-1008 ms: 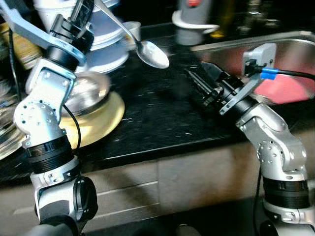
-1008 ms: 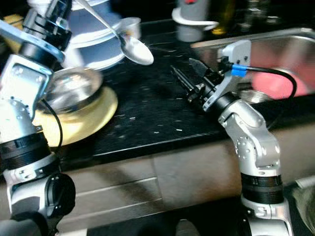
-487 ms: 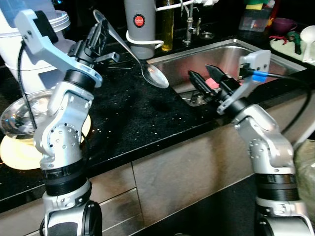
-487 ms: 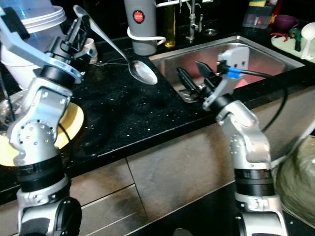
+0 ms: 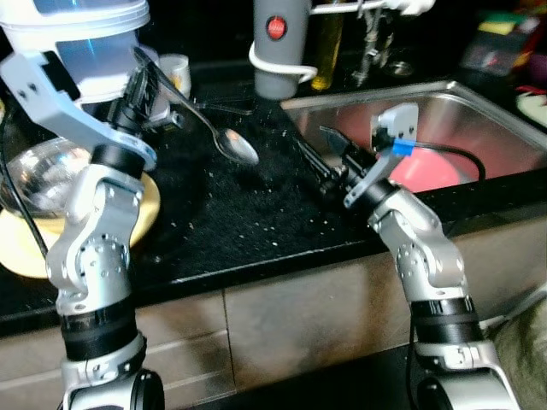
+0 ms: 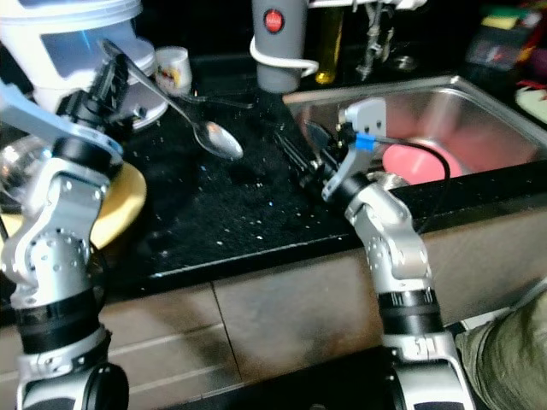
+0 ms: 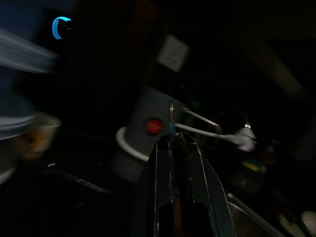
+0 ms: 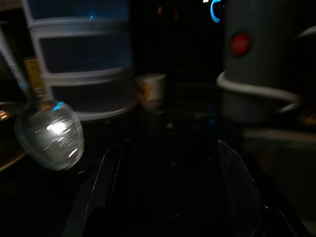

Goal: Kitchen organization

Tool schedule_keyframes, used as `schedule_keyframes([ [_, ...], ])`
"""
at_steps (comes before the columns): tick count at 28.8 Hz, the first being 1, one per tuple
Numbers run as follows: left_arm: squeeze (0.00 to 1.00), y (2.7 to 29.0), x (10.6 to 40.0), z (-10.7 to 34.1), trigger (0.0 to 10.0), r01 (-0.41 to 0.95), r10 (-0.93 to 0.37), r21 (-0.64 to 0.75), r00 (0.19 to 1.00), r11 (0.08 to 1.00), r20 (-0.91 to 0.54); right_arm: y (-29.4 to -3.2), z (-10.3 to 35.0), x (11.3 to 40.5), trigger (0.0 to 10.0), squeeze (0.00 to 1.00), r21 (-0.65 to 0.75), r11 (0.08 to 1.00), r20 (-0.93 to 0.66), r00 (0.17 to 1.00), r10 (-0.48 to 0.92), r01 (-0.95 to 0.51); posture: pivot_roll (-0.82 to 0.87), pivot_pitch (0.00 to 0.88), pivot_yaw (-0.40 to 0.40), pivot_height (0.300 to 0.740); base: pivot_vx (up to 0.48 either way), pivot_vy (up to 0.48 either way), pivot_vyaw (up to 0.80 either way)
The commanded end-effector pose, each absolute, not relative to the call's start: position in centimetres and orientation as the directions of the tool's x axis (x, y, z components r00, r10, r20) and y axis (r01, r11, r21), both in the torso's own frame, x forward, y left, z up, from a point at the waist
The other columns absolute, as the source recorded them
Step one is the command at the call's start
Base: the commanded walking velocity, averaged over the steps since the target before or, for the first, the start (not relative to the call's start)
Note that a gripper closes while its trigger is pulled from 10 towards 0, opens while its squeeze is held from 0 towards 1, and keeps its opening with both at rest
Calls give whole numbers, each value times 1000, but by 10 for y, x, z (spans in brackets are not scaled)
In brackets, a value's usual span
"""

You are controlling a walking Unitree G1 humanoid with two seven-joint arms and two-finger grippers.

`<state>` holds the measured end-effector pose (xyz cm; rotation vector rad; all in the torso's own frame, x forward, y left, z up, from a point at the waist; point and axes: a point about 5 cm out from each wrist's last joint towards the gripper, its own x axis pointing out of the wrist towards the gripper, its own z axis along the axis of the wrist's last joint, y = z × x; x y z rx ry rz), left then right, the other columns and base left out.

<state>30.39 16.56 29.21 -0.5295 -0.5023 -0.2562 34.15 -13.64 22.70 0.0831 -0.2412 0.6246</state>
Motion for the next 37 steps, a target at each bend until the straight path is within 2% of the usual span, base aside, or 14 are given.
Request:
schedule_keyframes([
  [1,0,169,304,291,10000,342,-86,-416,848,842,523,-131,226,342,10000,0,-7,800,260,771,581,-600,11,0,-8,740,0,-431,0],
  [24,0,165,312,283,10000,342,-90,-429,857,836,508,-128,219,342,10000,0,-24,799,260,768,585,-601,-2,0,9,740,0,-426,0],
  [33,0,166,314,278,10000,326,-84,-442,871,836,484,-128,218,342,10000,0,-23,800,262,769,584,-600,-2,0,9,740,0,-27,0],
  [37,0,176,320,277,10000,304,-77,-429,879,851,471,-127,218,342,10000,0,-18,803,267,771,579,-596,-8,0,10,740,0,0,0],
])
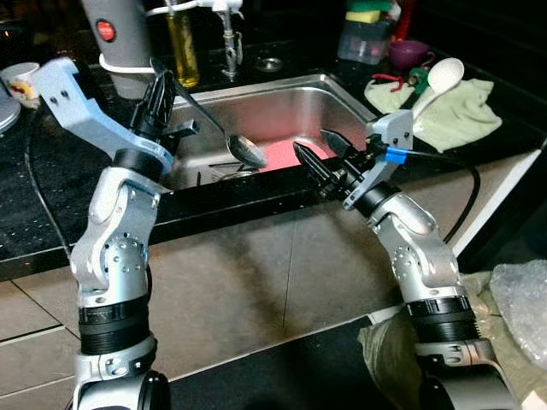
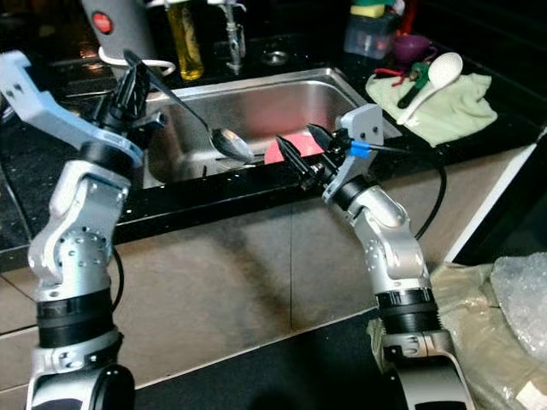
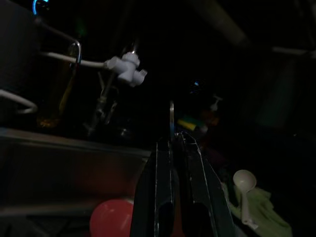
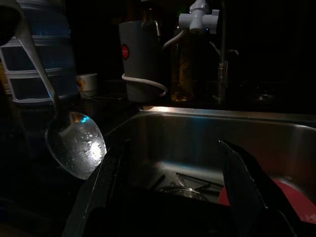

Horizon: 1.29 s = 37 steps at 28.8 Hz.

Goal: Kitchen organization

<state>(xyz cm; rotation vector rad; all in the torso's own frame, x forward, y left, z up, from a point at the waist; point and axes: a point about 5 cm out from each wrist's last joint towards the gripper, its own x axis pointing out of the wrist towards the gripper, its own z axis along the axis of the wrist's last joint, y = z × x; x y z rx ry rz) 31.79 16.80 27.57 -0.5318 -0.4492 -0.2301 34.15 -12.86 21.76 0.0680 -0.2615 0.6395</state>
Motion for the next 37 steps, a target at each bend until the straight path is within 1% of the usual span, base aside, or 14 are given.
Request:
schedule_keyframes([
  [1,0,176,320,277,10000,304,-77,-429,879,851,471,-127,218,342,10000,0,-18,803,267,771,579,-596,-8,0,10,740,0,0,0],
  [5,0,191,324,280,10000,264,-42,-415,880,871,472,-131,218,342,10000,0,-20,812,267,779,567,-584,-16,0,18,740,0,0,0],
  [8,0,195,326,283,10000,263,-39,-409,876,874,481,-134,218,341,10000,0,-18,818,269,785,558,-575,-20,0,24,740,0,0,0],
  [12,0,194,326,284,10000,271,-48,-403,874,874,484,-134,218,341,10000,0,-18,820,268,787,555,-572,-20,0,24,740,0,0,0],
  [14,0,189,327,283,10000,275,-75,-367,876,889,476,-135,218,340,10000,0,-18,821,268,788,554,-571,-23,0,25,740,0,-456,0],
  [16,0,190,328,282,10000,272,-68,-381,879,884,472,-135,218,340,10000,0,-18,821,268,788,554,-571,-24,0,23,740,0,-480,0],
  [18,0,194,330,280,10000,260,-42,-411,883,874,468,-134,218,340,10000,0,-20,820,268,787,556,-572,-24,0,23,740,0,0,0],
  [22,0,197,331,280,10000,250,-41,-402,886,881,461,-134,218,340,10000,0,-21,819,268,786,557,-573,-24,0,21,740,0,0,0],
  [24,0,209,336,286,10000,217,-23,-365,883,905,468,-133,219,340,10000,0,-21,818,270,784,559,-576,-24,0,19,740,0,0,0],
  [26,0,213,337,289,10000,204,-15,-352,881,914,473,-133,219,339,10000,0,-21,817,269,784,559,-576,-24,0,19,740,0,0,0],
  [31,0,239,353,306,10000,30,35,-123,869,992,493,-132,219,336,10000,0,-21,816,268,783,561,-578,-41,0,29,740,0,0,0],
  [34,0,245,363,311,10000,-42,34,4,869,999,494,-132,217,332,10000,0,-19,814,264,782,564,-580,-59,0,40,740,0,0,0],
  [35,0,245,363,311,10000,-42,34,4,869,999,494,-132,217,332,10000,0,-19,814,264,782,564,-580,-59,0,40,740,0,0,0],
  [37,0,248,367,312,10000,-78,35,66,868,995,496,-132,215,326,10000,0,-17,810,256,781,570,-586,-74,0,43,740,0,0,0],
])
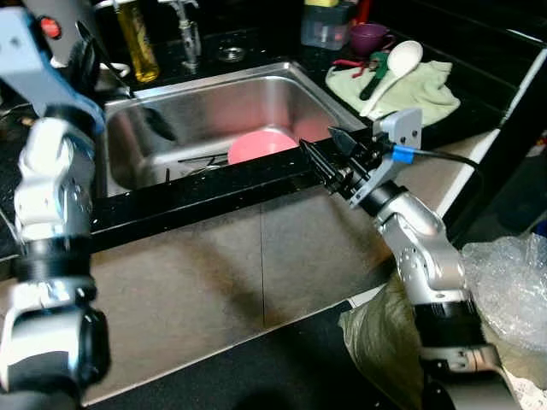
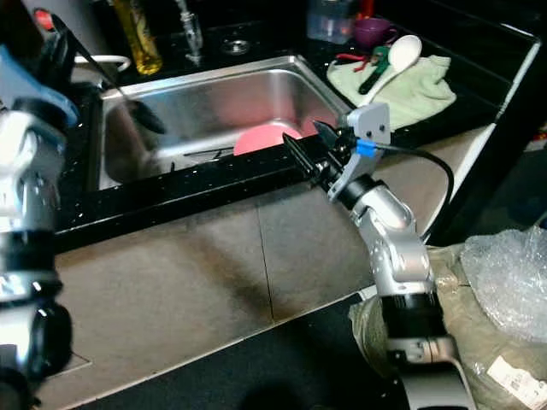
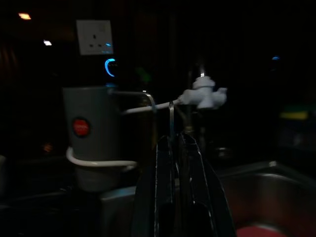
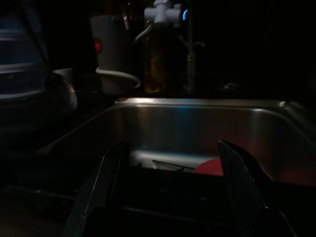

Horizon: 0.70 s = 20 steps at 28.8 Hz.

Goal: Kitchen organization

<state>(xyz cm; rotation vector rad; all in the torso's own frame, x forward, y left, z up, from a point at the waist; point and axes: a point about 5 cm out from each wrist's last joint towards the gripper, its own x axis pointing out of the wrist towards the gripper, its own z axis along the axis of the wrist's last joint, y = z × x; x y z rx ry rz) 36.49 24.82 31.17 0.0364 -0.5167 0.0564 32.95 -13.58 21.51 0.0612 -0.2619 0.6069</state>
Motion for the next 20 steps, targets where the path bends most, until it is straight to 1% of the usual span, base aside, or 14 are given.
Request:
schedule_keyframes([
  [1,0,248,369,313,10000,-102,33,110,864,989,503,-132,213,322,10000,0,-13,805,251,777,577,-594,-84,0,47,740,0,0,0],
  [2,0,248,369,313,10000,-102,33,110,864,989,503,-132,213,322,10000,0,-13,805,251,777,577,-594,-84,0,47,740,0,0,0],
  [4,0,248,373,313,10000,-115,18,160,861,980,508,-130,210,315,10000,0,-12,791,242,766,596,-611,-97,0,48,740,0,0,0],
  [7,0,243,381,303,10000,-90,-8,172,867,981,498,-122,208,299,10000,0,-25,737,223,715,663,-676,-125,0,51,740,0,0,0],
  [8,0,243,381,303,10000,-90,-8,172,867,981,498,-122,208,299,10000,0,-25,737,223,715,663,-676,-125,0,51,740,0,0,0],
  [9,0,242,383,299,10000,-82,-14,173,871,981,491,-120,208,295,10000,0,-27,720,220,698,681,-694,-128,2,51,740,0,0,0],
  [10,0,234,388,289,10000,-51,-42,183,881,982,472,-116,206,282,10000,0,-30,674,202,656,727,-738,-144,25,41,740,0,0,0],
  [11,0,234,388,289,10000,-51,-42,183,881,982,472,-116,206,282,10000,0,-30,674,202,656,727,-738,-144,25,41,740,0,0,0],
  [15,0,223,393,283,10000,-13,-81,196,882,981,465,-113,207,267,10000,0,-26,634,181,620,764,-773,-159,48,36,740,0,0,0],
  [19,0,219,396,278,10000,5,-96,196,884,981,458,-111,207,260,10000,0,-24,610,165,599,783,-792,-164,59,31,740,0,0,0],
  [20,0,217,397,275,10000,14,-104,200,888,980,448,-108,209,254,10000,0,-19,591,160,582,798,-806,-173,74,25,740,0,0,0],
])
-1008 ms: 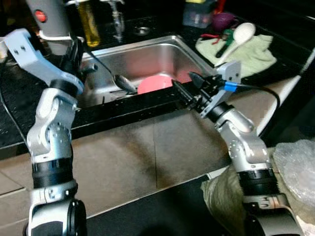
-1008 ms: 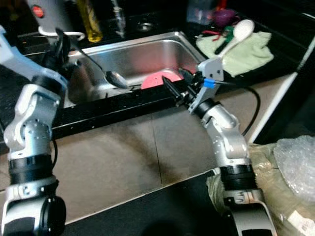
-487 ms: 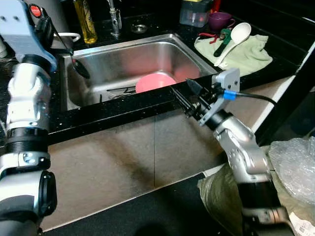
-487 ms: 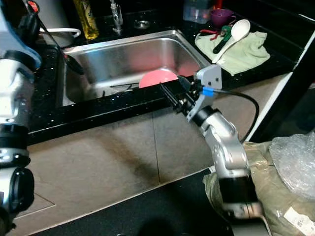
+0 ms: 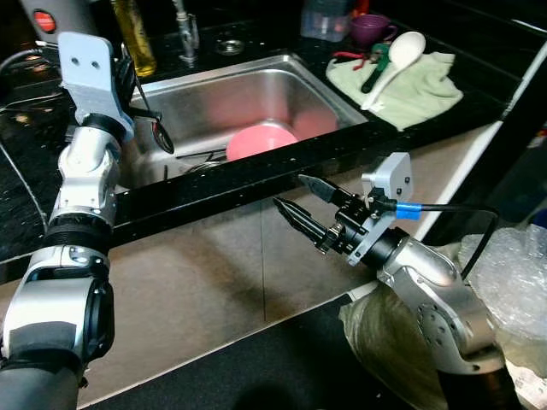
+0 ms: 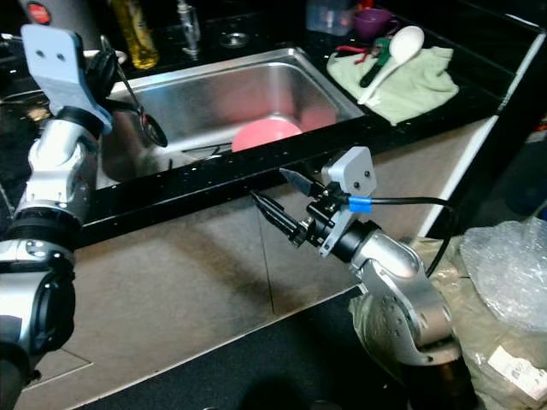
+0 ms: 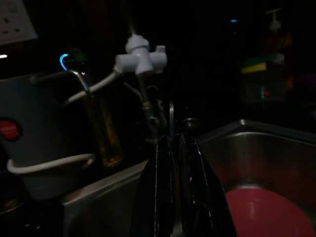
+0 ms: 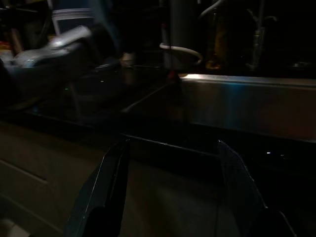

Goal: Kitchen organization

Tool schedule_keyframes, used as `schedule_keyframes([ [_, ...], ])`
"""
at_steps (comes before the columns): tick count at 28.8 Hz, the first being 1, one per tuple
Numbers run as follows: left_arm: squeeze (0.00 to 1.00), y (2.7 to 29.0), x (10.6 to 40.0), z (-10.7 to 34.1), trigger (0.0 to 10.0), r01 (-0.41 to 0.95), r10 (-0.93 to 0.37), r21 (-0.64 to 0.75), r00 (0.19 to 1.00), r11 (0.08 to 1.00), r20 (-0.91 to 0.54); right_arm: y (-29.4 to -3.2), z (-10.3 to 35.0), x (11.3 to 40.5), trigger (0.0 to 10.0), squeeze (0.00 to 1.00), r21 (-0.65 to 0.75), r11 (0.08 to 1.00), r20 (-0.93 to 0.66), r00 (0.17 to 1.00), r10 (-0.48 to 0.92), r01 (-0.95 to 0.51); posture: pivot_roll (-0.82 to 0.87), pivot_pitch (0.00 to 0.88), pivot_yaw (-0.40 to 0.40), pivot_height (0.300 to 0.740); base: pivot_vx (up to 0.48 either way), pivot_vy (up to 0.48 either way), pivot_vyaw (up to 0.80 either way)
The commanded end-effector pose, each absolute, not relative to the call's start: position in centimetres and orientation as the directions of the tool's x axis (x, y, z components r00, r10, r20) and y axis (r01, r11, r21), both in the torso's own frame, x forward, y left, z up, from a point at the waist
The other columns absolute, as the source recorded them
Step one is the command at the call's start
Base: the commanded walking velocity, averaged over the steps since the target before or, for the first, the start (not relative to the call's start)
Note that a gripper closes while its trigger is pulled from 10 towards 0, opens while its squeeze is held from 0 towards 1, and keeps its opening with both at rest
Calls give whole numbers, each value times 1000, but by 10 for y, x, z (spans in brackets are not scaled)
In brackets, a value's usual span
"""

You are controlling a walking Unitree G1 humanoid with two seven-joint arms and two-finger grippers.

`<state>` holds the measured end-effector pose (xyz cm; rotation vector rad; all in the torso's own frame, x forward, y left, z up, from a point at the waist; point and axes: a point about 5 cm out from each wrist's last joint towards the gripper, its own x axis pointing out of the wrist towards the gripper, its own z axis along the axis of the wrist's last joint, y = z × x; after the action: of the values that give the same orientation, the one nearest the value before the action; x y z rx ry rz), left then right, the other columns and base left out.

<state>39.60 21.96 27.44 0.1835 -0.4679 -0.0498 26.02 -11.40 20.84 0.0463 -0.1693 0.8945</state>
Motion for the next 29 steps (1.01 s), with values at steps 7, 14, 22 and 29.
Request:
schedule_keyframes([
  [7,0,217,400,267,10000,21,-111,215,903,976,416,-104,216,244,10000,0,3,555,166,548,820,-832,-183,104,19,740,0,0,0],
  [14,855,219,401,253,10000,25,-108,227,926,974,362,-103,223,239,10000,0,18,550,170,545,821,-835,-193,126,16,740,0,0,0],
  [22,1000,223,399,246,10000,-7,-77,231,934,973,350,-104,223,237,10000,0,32,560,162,557,814,-828,-197,124,18,740,0,0,0],
  [29,0,226,397,280,10000,-28,-37,121,865,992,500,-103,224,243,10000,0,38,565,166,563,810,-824,-173,90,21,740,0,0,0],
])
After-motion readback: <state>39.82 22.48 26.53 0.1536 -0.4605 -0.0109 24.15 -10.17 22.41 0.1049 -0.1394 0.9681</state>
